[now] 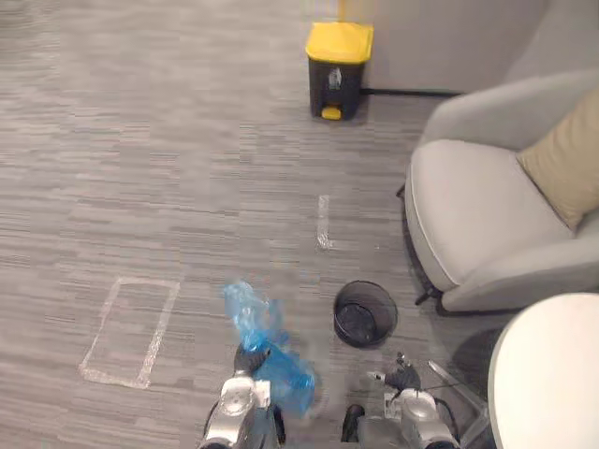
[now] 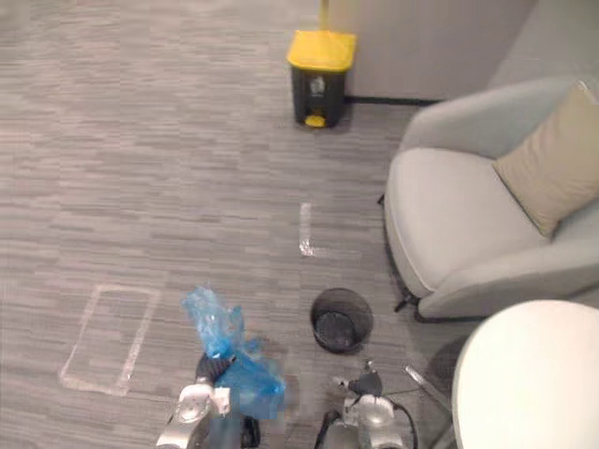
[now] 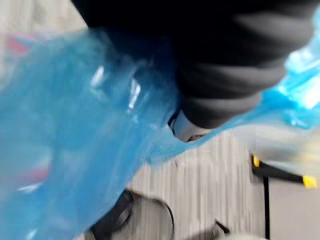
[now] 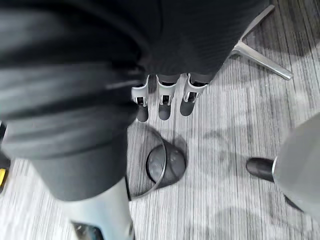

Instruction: Gather rubbish on tea table into small bin, then transfer packed bag to large trash can.

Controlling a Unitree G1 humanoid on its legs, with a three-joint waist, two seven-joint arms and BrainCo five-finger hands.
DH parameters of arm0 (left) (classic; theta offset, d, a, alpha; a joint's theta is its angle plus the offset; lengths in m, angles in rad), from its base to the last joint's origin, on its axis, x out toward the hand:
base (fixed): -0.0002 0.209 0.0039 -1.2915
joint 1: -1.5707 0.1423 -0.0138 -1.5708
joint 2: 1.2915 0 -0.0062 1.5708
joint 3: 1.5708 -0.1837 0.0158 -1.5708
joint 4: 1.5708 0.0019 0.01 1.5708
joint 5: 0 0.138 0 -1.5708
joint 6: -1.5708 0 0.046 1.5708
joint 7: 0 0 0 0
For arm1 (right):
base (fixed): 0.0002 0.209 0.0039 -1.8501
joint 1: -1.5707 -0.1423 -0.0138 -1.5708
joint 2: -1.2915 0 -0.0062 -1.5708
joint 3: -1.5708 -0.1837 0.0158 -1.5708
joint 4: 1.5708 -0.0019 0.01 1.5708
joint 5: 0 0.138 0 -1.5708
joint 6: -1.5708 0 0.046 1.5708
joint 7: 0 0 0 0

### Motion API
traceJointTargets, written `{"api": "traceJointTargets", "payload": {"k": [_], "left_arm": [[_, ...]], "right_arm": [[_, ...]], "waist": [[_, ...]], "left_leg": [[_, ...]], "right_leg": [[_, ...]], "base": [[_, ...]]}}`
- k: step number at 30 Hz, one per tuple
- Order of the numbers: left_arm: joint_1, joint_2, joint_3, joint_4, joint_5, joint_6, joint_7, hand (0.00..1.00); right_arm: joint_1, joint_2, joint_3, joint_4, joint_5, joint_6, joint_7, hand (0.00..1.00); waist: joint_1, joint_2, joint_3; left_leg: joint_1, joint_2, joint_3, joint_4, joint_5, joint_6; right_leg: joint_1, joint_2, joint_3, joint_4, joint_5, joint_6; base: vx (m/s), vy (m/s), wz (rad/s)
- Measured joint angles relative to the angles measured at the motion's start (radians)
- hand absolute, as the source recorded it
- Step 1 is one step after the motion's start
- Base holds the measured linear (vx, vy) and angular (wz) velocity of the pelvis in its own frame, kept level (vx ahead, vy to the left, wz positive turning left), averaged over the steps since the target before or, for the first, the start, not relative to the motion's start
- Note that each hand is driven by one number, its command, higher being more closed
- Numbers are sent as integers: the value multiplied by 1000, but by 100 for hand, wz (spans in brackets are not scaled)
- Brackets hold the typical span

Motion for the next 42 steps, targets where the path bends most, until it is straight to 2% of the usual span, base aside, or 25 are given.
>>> {"api": "traceJointTargets", "payload": {"k": [5, 7, 9, 10, 12, 14, 16, 19, 20, 21, 22, 23, 24, 25, 26, 28, 29, 31, 32, 33, 34, 35, 39, 41, 42], "left_arm": [[15, 22, 22, 38, 19, 2, -1, 100], [32, 26, 24, 38, 18, 13, -1, 100], [31, 32, 41, 37, 18, 14, -1, 100], [20, 29, 71, 38, 18, 16, 2, 100], [19, 40, 88, 37, 17, 17, 1, 100], [23, 66, 106, 38, 17, 18, 2, 100], [17, 69, 110, 40, 17, 18, 2, 100], [-7, 64, 108, 74, 17, 18, 1, 100], [-9, 64, 111, 78, 18, 18, 1, 100], [-11, 57, 111, 78, 18, 19, 1, 100], [-13, 45, 124, 70, 18, 18, 0, 100], [-20, 23, 140, 61, 18, 19, 0, 100], [-2, -5, 157, 38, 18, 19, -1, 100], [5, -15, 159, 27, 17, 19, -2, 100], [13, -28, 166, 7, 17, 19, -2, 100], [10, -42, 163, -22, 17, 19, -2, 100], [8, -47, 163, -38, 17, 18, -2, 100], [-4, -56, 177, -45, 17, 18, -2, 100], [-5, -64, 175, -40, 17, 18, -2, 100], [-1, -87, 175, -34, 16, 16, -1, 100], [0, -88, 175, -21, 17, 16, -2, 100], [-21, -78, 173, 1, 16, 18, -2, 100], [-27, -68, 175, 12, 16, 18, -2, 100], [-23, -62, 171, 13, 16, 19, -2, 100], [-23, -58, 165, 14, 17, 20, -2, 100]], "right_arm": [[-9, 3, -21, 25, -11, 15, 8, 0], [-11, 7, -40, 25, -12, 15, 12, 0], [-12, 10, -47, 23, -12, 15, 13, 0], [-29, 11, -47, 22, -11, 15, 14, 0], [-34, 23, -46, 23, -11, 15, 14, 0], [-41, 34, -39, 24, -11, 13, 14, 0], [-39, 31, -40, 24, -10, 12, 13, 0], [-12, 30, -57, 25, -10, 10, 14, 0], [4, 31, -84, 24, -8, 11, 15, 0], [3, 29, -102, 25, -7, 11, 15, 0], [1, 34, -118, 24, -4, 11, 13, 0], [0, 28, -113, 17, 1, 11, 14, 0], [2, 26, -92, 5, 4, 12, 13, 0], [0, 30, -86, -8, 8, 12, 13, 0], [6, 38, -76, -27, 23, 9, 13, 0], [-15, 52, -76, -52, 24, 9, 12, 0], [-26, 65, -76, -71, 24, 5, 12, 0], [-51, 75, -79, -89, 24, 6, 11, 0], [-52, 73, -81, -95, 23, 4, 10, 0], [-50, 60, -87, -90, 23, 5, 7, 0], [-50, 58, -88, -84, 24, 6, 6, 0], [-49, 73, -88, -79, 23, 12, 4, 0], [-46, 99, -89, -78, 23, 14, 5, 0], [-40, 99, -84, -85, 22, 13, 10, 0], [-39, 98, -78, -87, 21, 13, 13, 0]], "waist": [[-1, -7, -2], [-4, -26, 7], [-12, -48, 12], [-16, -34, 34], [-31, -25, 38], [-31, -32, 41], [-36, -38, 41], [-54, -49, 33], [-62, -53, 20], [-63, -37, 19], [-64, -32, 19], [-65, -23, 25], [-50, -9, 30], [-42, -7, 30], [-25, -13, 36], [0, -25, 42], [19, -32, 41], [27, -34, 52], [26, -23, 54], [31, 13, 45], [35, 6, 48], [34, -18, 48], [46, -26, 44], [50, -25, 41], [50, -28, 42]], "left_leg": [[1, -65, -26, -27, 7, 38], [-10, -105, -45, 45, -46, 69], [-20, -135, -67, 95, -84, 89], [-14, -123, -98, 133, -115, 106], [-6, -91, -125, 151, -141, 107], [41, -74, -136, 120, -158, 104], [85, -72, -151, 101, -184, 95], [148, -79, -181, 91, -224, 57], [175, -74, -217, 99, -249, 35], [169, -56, -225, 123, -254, 25], [128, -47, -226, 212, -253, 22], [65, -29, -193, 400, -241, 3], [-23, 19, -135, 671, -197, -37], [-46, 43, -110, 754, -207, -30], [-87, 80, -64, 863, -234, -2], [-161, 96, -36, 869, -262, 16], [-215, 96, -37, 804, -266, 22], [-250, 87, -45, 633, -263, 6], [-254, 73, -74, 466, -214, -14], [-230, 85, -121, 288, -34, -44], [-223, 72, -110, 292, -35, -19], [-205, 46, -84, 277, -55, -24], [-134, 21, 11, 330, -159, 36], [-59, 19, 56, 299, -193, 47], [-18, 20, 76, 272, -208, 52]], "right_leg": [[3, -43, 0, -2, -19, 39], [14, -88, 3, 56, -61, 76], [-6, -117, 41, 169, -68, 55], [-117, -106, 135, 387, -40, 19], [-164, -46, 172, 418, -73, 8], [-221, 20, 167, 355, -78, 2], [-245, 66, 141, 238, -45, -16], [-258, 107, 122, 144, 31, -86], [-240, 125, 116, 114, 84, -120], [-224, 133, 97, 103, 84, -124], [-197, 141, 76, 77, 78, -134], [-147, 158, 64, 44, 75, -139], [-56, 185, 78, -6, 67, -150], [-26, 197, 93, -19, 61, -158], [39, 209, 129, -44, 48, -174], [92, 202, 177, -58, 38, -182], [108, 188, 214, -65, 27, -180], [140, 156, 249, -72, -4, -149], [161, 138, 270, -70, -40, -109], [179, 143, 312, -65, -94, -48], [186, 132, 329, -62, -108, -35], [182, 98, 347, -55, -110, -40], [159, 47, 435, 79, -99, -35], [78, 39, 454, 287, -62, 44], [-14, 34, 448, 471, -23, 101]], "base": [[25, 140, 30], [135, 136, 33], [143, 132, 42], [109, 109, 44], [211, 74, 34], [353, -17, 14], [345, -47, 19], [462, -107, 46], [559, -154, 73], [591, -141, 65], [459, -107, 32], [687, -144, 17], [558, -113, -6], [540, -52, -40], [491, -7, -61], [435, 26, -66], [444, 138, -86], [367, 162, -79], [398, 295, -72], [469, 358, -72], [474, 378, -50], [290, 230, -19], [396, 257, -51], [340, 140, -69], [234, 71, -48]]}}
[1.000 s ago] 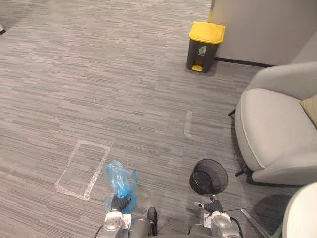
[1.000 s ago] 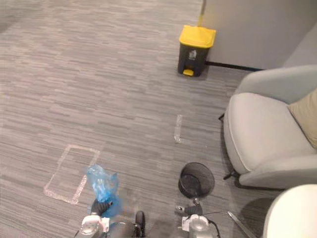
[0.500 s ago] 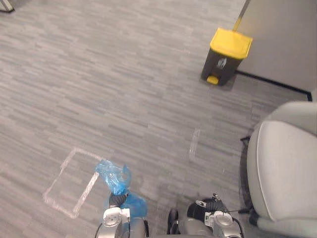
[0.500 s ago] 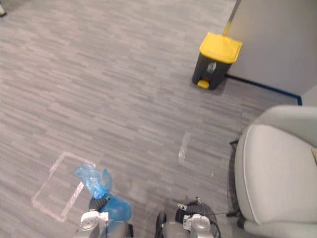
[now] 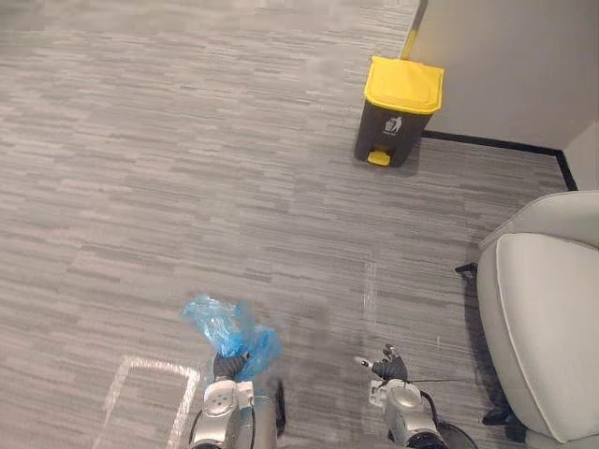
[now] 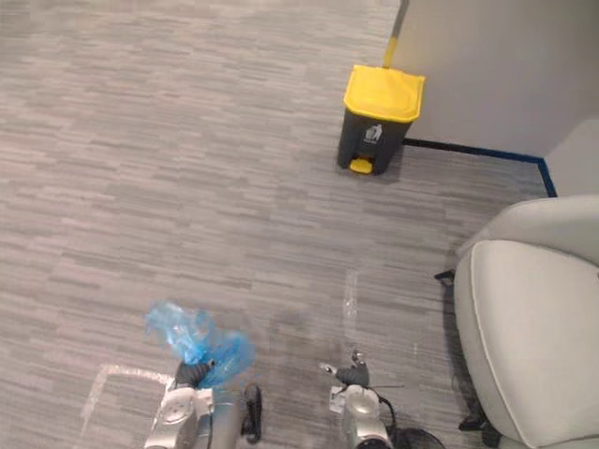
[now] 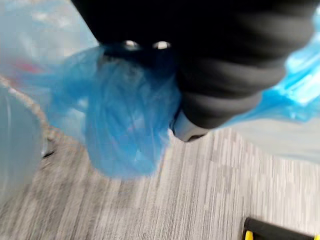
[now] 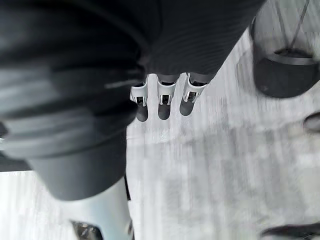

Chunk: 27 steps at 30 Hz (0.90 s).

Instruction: Gather rubbish on tea table into small bin, then transfer packed bag to large trash can.

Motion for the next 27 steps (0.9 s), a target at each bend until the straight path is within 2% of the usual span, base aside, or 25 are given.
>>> {"api": "traceJointTargets", "payload": {"k": [1, 2, 3, 5, 6, 7, 8, 9, 10, 11, 12, 13, 14, 15, 16, 17, 18, 19, 21, 22, 24, 25, 26, 27], "left_arm": [[1, 4, -4, 3, 0, 1, 0, 100], [3, 5, -7, 7, -1, 5, 1, 100], [5, 7, -8, 10, -1, 6, 1, 100], [2, 19, -5, 26, -2, 6, 2, 100], [-2, 29, -2, 40, -3, 6, 2, 100], [-9, 37, -3, 49, -4, 6, 1, 100], [-13, 54, -4, 64, -8, 6, 1, 100], [-15, 69, -4, 77, -8, 6, 0, 100], [-27, 60, 0, 93, -7, 8, 2, 100], [-21, 56, 7, 104, -7, 8, 1, 100], [-18, 50, 13, 111, -7, 8, 2, 100], [-18, 46, 15, 112, -7, 8, 2, 100], [-18, 34, 32, 111, -7, 8, 0, 100], [-12, 10, 57, 100, -7, 8, 0, 100], [-6, -2, 65, 96, -7, 8, 0, 100], [8, -20, 71, 76, -7, 7, -1, 100], [16, -31, 69, 49, -8, 7, -6, 100], [19, -33, 67, 39, -8, 6, -16, 100], [25, -34, 67, 15, -8, 4, -20, 100], [20, -36, 69, 11, -8, 1, -20, 100], [14, -38, 69, 9, -8, 0, -20, 100], [20, -40, 62, 11, -9, 0, -20, 100], [23, -39, 55, 13, -9, 0, -20, 100], [22, -30, 50, 18, -10, -1, -20, 100]], "right_arm": [[2, 0, 2, 0, -1, 0, 2, 0], [7, 0, 1, 0, -1, 0, 1, 0], [16, 0, 2, 0, -1, 0, 2, 0], [20, -1, 3, 18, -2, 2, 1, 0], [16, -5, 8, 39, -3, 3, 0, 0], [17, -11, 17, 44, -2, 3, 0, 0], [15, -21, 28, 51, -3, 3, -1, 0], [23, -37, 38, 75, -7, 2, -1, 0], [14, -51, 38, 83, -8, 5, 0, 0], [0, -69, 37, 88, -9, 7, 0, 0], [-10, -79, 20, 87, -12, 7, 0, 0], [-10, -80, 8, 88, -13, 7, 0, 0], [-1, -77, -2, 93, -22, 14, -1, 0], [17, -72, 5, 88, -26, 14, -1, 0], [21, -70, 12, 78, -26, 14, -1, 0], [30, -59, 23, 69, -26, 14, -2, 0], [28, -45, 23, 68, -25, 13, -2, 0], [28, -40, 22, 68, -25, 13, -2, 0], [23, -29, 16, 68, -25, 13, -2, 0], [19, -27, 4, 67, -24, 13, -3, 0], [20, -28, -3, 67, -23, 14, -5, 0], [21, -36, -10, 72, -23, 14, -10, 0], [22, -45, -10, 74, -23, 14, -11, 0], [16, -52, -9, 85, -23, 15, -11, 0]], "waist": [[-2, 0, 0], [-8, 2, 2], [-19, 6, 4], [-34, 21, 13], [-45, 22, 14], [-50, 19, 12], [-53, 4, 8], [-63, -24, 14], [-65, -7, 15], [-62, 13, 5], [-63, 33, 7], [-63, 39, 8], [-66, 44, 7], [-66, 46, 10], [-60, 48, 12], [-50, 44, 16], [-35, 33, 19], [-29, 29, 17], [-23, 27, 17], [-13, 28, 17], [-8, 28, 17], [0, 34, 8], [5, 47, 1], [20, 39, -2]], "left_leg": [[30, 1, 12, -12, -13, -2], [75, 4, 24, -31, -26, -5], [133, 10, 35, -67, -34, -12], [217, 25, 49, -125, -34, -15], [249, 38, 51, -149, -34, -15], [261, 43, 49, -160, -34, -15], [283, 35, 43, -182, -34, -17], [321, 5, -12, -197, -40, -30], [332, 22, -38, -195, -40, -36], [331, 50, -83, -171, -26, -60], [309, 69, -120, -105, -22, -67], [294, 82, -131, -63, -16, -78], [255, 106, -150, 58, 14, -101], [189, 137, -167, 261, 95, -102], [154, 155, -167, 361, 155, -99], [80, 181, -155, 537, 117, -97], [4, 190, -134, 623, 64, -99], [-41, 188, -118, 620, 40, -96], [-114, 177, -74, 510, 0, -74], [-159, 133, -52, 313, -2, -70], [-167, 96, -55, 168, 17, -64], [-150, 50, -87, -58, 98, -71], [-147, 44, -101, -104, 158, -60], [-134, 22, -107, -97, 226, -26]], "right_leg": [[-65, 0, -12, 117, -1, 6], [-126, -2, -53, 212, -32, -35], [-180, -4, -121, 240, -61, -85], [-249, 13, -226, 150, -95, -127], [-288, 39, -265, 24, -87, -143], [-308, 52, -280, -69, -63, -150], [-313, 68, -283, -243, 24, -152], [-302, 72, -261, -336, 207, -239], [-300, 87, -268, -303, 195, -237], [-299, 97, -274, -290, 146, -235], [-283, 118, -285, -293, 119, -247], [-266, 128, -292, -299, 110, -257], [-223, 146, -306, -319, 95, -269], [-144, 168, -308, -363, 78, -277], [-104, 176, -307, -384, 71, -283], [-37, 187, -292, -415, 50, -304], [14, 189, -270, -437, 20, -318], [41, 188, -261, -458, 15, -316], [82, 181, -245, -491, 9, -302], [121, 162, -221, -513, -4, -278], [145, 147, -208, -531, -13, -261], [168, 133, -187, -552, -33, -228], [174, 135, -171, -553, -47, -215], [184, 118, -145, -542, -70, -192]], "base": [[309, 58, -49], [330, 25, -36], [347, 8, -27], [378, -54, -20], [399, -98, -11], [413, -136, 5], [434, -156, 35], [551, -212, 28], [572, -251, 13], [544, -265, -18], [439, -226, -10], [432, -215, 2], [437, -207, 11], [434, -179, 7], [395, -97, -11], [420, -43, -38], [392, -24, -45], [308, -11, -39], [326, 71, -29], [447, 139, -32], [336, 137, -29], [337, 183, -39], [431, 250, -58], [552, 298, -35]]}}
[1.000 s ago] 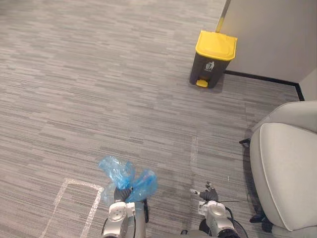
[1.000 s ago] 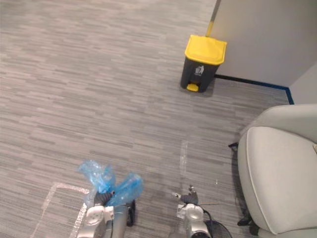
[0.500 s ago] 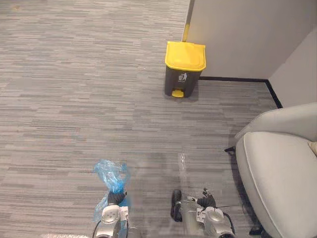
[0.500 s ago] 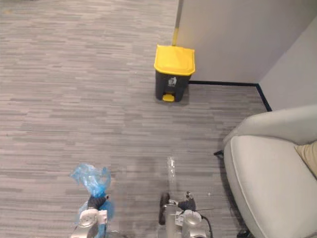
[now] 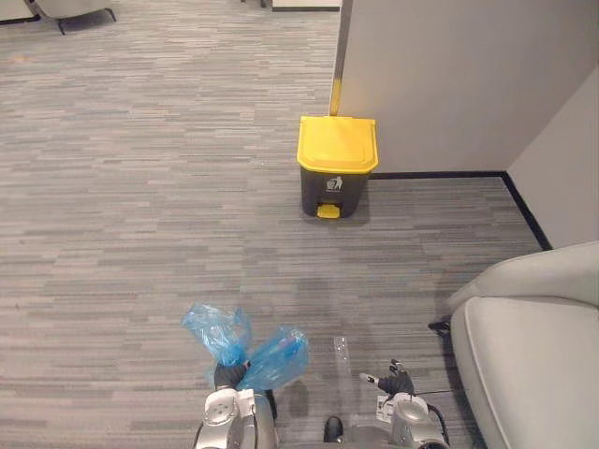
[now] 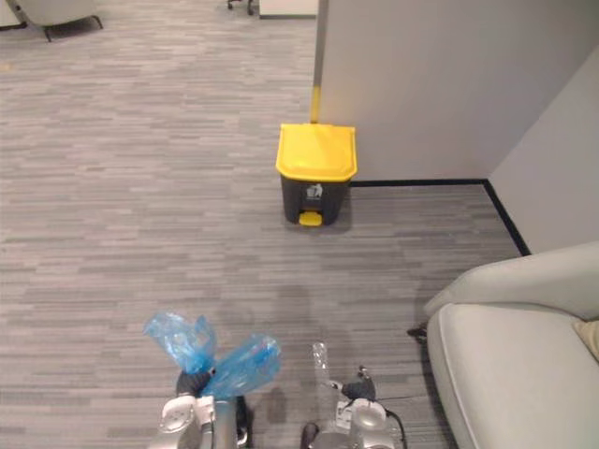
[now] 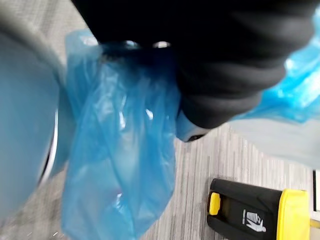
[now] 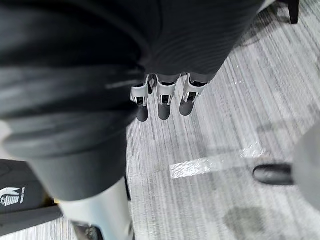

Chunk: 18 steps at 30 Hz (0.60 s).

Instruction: Gather rubbish on tea table into small bin, then transfer packed bag to large trash can.

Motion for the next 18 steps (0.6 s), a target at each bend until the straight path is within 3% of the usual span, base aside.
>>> {"api": "traceJointTargets", "payload": {"k": [1, 2, 5, 6, 8, 11, 13, 14, 15, 16, 18], "left_arm": [[-2, 10, 0, 4, 0, 1, 1, 100], [-13, 13, -2, 4, -2, 3, 1, 100], [-1, 18, -32, 18, -7, 14, 1, 100], [0, 18, -38, 18, -8, 17, 1, 100], [-5, 20, -36, 18, -8, 17, 2, 100], [-14, 21, -26, 27, -8, 17, 2, 100], [-16, 23, -13, 27, -8, 16, 2, 100], [-19, 31, -13, 28, -8, 13, 2, 100], [-20, 46, -12, 37, -7, 12, 1, 100], [-29, 43, -2, 61, -7, 15, 2, 100], [-29, 24, 4, 85, -7, 15, 2, 100]], "right_arm": [[3, 13, 0, -7, 0, 3, 0, 0], [13, 22, -10, -17, -2, 3, 0, 0], [30, 44, -11, -16, -11, 4, 8, 0], [47, 51, -10, -18, -16, 4, 10, 0], [55, 51, -8, -27, -18, 3, 13, 0], [43, 50, -15, -45, -18, 4, 12, 0], [34, 51, -16, -46, -17, 4, 12, 0], [27, 52, -16, -41, -17, 4, 12, 0], [35, 52, -17, -12, -17, 4, 11, 0], [26, 47, -20, -15, -17, 4, 12, 0], [1, 19, -33, -13, -16, -1, 10, 0]], "waist": [[1, -28, -13], [-2, -37, -14], [-11, -48, -6], [-20, -43, -4], [-26, -39, -3], [-49, -33, 4], [-57, -29, 6], [-57, -38, 2], [-58, -73, -4], [-59, -63, -1], [-58, -15, -10]], "left_leg": [[1, -32, 19, 8, -39, 16], [7, -46, 30, 27, -62, 35], [161, -89, 62, 16, -148, 55], [228, -95, 57, 3, -176, 60], [292, -98, 46, -30, -194, 63], [396, -88, 16, -101, -196, 63], [451, -73, 3, -136, -202, 53], [468, -73, -11, -148, -214, 33], [494, -97, -42, -160, -235, 6], [511, -83, -59, -160, -248, 1], [501, -36, -82, -110, -248, -1]], "right_leg": [[7, -34, 3, 15, -13, 19], [-14, -57, 4, 82, -23, 36], [-169, -119, 19, 591, -7, 146], [-232, -122, 9, 747, -10, 139], [-321, -122, -31, 805, -20, 119], [-414, -100, -104, 671, -37, 84], [-430, -69, -134, 458, 8, 58], [-424, -52, -131, 323, 81, 44], [-423, -53, -107, 208, 240, -1], [-422, -44, -102, 246, 228, 0], [-401, -18, -140, 242, 169, -14]], "base": [[574, 290, -22], [678, 325, -15], [450, 200, -19], [545, 179, 13], [511, 95, 25], [422, -20, 35], [414, -79, 39], [416, -132, 50], [425, -160, 44], [419, -185, 36], [421, -193, 19]]}}
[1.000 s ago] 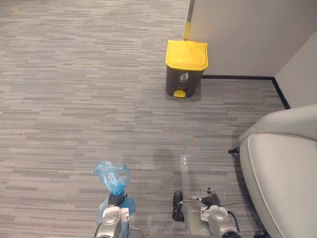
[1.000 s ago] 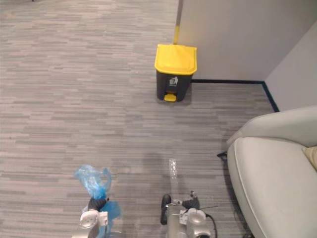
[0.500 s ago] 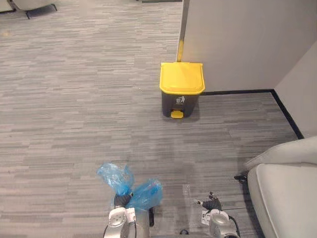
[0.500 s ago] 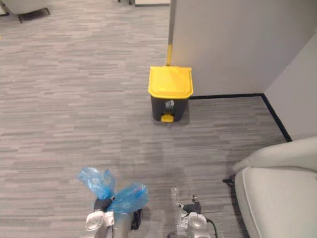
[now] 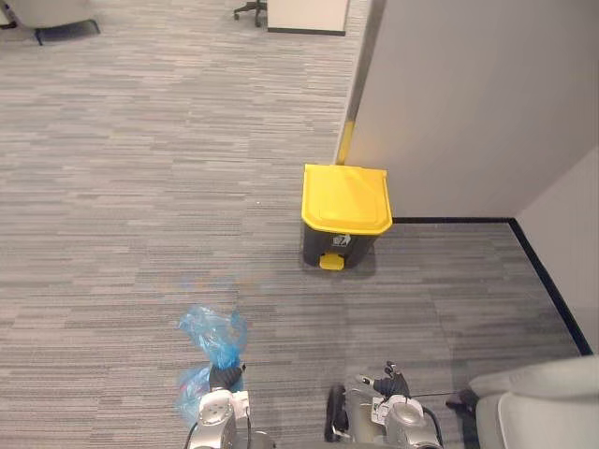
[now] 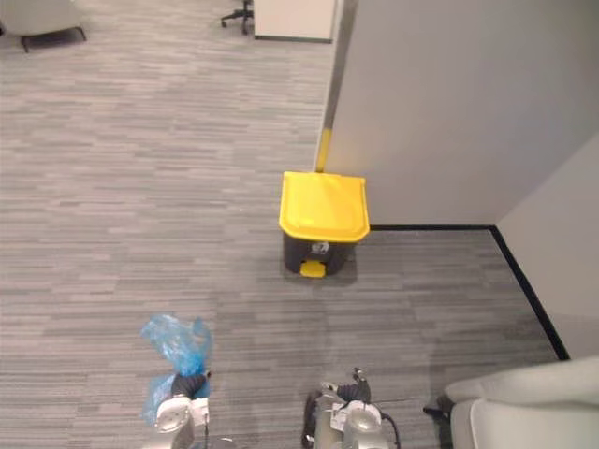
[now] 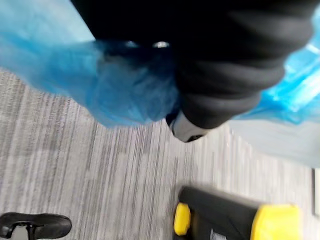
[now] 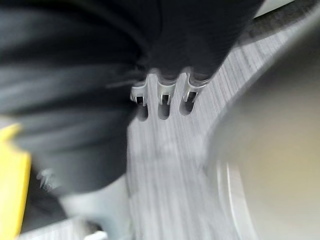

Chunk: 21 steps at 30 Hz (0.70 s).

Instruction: Gather rubbish on tea table into small bin, then transfer packed bag to large trash can.

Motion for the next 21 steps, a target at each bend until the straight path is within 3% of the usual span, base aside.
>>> {"api": "traceJointTargets", "payload": {"k": [1, 3, 4, 6, 8, 11, 12, 13, 14, 16, 18, 21], "left_arm": [[2, -4, 0, 0, 0, 0, 0, 100], [2, -19, 31, -3, 0, 0, -3, 100], [6, -35, 41, -7, 0, 0, -3, 100], [20, -44, 40, -29, 0, 0, -15, 100], [21, -49, 29, -43, 0, 0, -24, 100], [7, -49, 23, -52, 0, 0, -25, 100], [7, -49, 11, -51, 0, 0, -25, 100], [10, -49, -3, -46, 0, 0, -25, 100], [10, -44, -5, -33, 0, 2, -25, 100], [13, -37, -3, -33, 0, 2, -24, 100], [14, -36, -16, -26, 0, 4, -26, 100], [21, -26, -23, -18, 4, 5, -31, 100]], "right_arm": [[1, -1, -1, 1, 0, 0, 1, 0], [19, 9, 8, 3, 2, 3, 1, 0], [21, 12, 27, -1, 3, 3, 1, 0], [20, 17, 45, -1, 10, 2, 1, 0], [14, 19, 42, -3, 15, 2, 0, 0], [5, 20, 30, -6, 19, 2, -1, 0], [15, 15, 19, -6, 19, 2, -2, 0], [27, 7, 12, -3, 19, 2, -2, 0], [35, 7, 6, 3, 20, 9, -2, 0], [65, 27, 5, -3, 19, 8, -1, 0], [66, 33, 8, -3, 17, 9, 2, 0], [62, 39, 22, -9, 7, 9, 3, 0]], "waist": [[0, 7, 3], [-2, 18, 5], [6, 20, 10], [10, 18, 12], [12, 5, 17], [17, -4, 19], [17, 2, 14], [17, 19, 4], [27, 8, 0], [26, -23, -14], [30, -25, -15], [33, -19, -15]], "left_leg": [[-10, 9, -9, 37, -1, -1], [-116, 47, -8, 315, 1, -18], [-215, 99, -2, 564, 25, -61], [-292, 152, 31, 711, 5, -65], [-353, 176, 78, 672, -26, -56], [-399, 145, 98, 392, -24, -53], [-396, 125, 90, 259, 28, -54], [-392, 112, 68, 161, 159, -56], [-373, 95, 78, 148, 179, -50], [-334, 47, 112, 100, 171, -33], [-292, 17, 144, 74, 150, -9], [-215, -1, 186, 46, 122, 11]], "right_leg": [[15, 6, -7, -8, -7, -5], [92, 30, -29, -59, -30, -15], [159, 54, -33, -96, -44, -30], [225, 71, -36, -115, -70, -45], [283, 68, -21, -143, -79, -39], [316, 38, 16, -170, -85, -10], [322, 30, 25, -178, -90, 9], [319, 36, 39, -178, -100, 31], [326, 18, 65, -176, -107, 49], [334, -37, 73, -173, -124, 81], [327, -68, 98, -123, -132, 96], [220, -93, 135, 165, -127, 113]], "base": [[401, -206, 27], [418, -225, 29], [447, -174, -1], [345, -81, -18], [258, -23, -23], [241, 86, -31], [308, 208, -26], [250, 209, -33], [312, 255, -27], [276, 209, -18], [193, 188, -31], [123, 148, -34]]}}
